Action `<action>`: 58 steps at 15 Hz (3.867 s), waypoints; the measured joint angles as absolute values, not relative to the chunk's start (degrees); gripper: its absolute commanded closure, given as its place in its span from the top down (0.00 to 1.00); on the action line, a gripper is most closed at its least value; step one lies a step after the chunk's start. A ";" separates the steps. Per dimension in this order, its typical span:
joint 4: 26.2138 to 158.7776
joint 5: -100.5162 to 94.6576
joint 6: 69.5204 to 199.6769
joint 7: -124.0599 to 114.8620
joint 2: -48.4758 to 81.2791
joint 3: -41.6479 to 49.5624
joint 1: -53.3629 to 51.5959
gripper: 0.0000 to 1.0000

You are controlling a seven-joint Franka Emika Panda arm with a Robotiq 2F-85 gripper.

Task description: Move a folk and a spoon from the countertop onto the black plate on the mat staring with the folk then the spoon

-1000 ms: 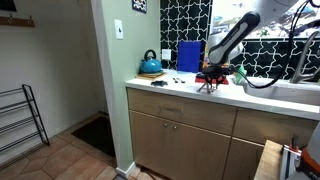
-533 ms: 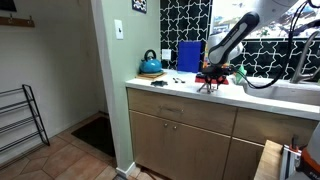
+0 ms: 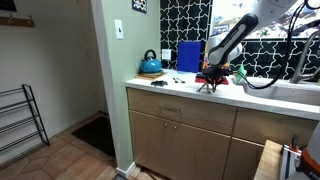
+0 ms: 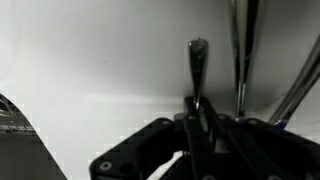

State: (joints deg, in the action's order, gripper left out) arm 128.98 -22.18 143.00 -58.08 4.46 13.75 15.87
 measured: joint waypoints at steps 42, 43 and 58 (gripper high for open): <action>94.51 -6.69 134.58 -22.32 22.36 18.23 18.98 0.02; 92.60 -5.98 134.13 -21.13 23.90 18.28 19.54 0.02; 72.21 -0.60 128.05 -1.94 40.12 14.78 27.06 0.02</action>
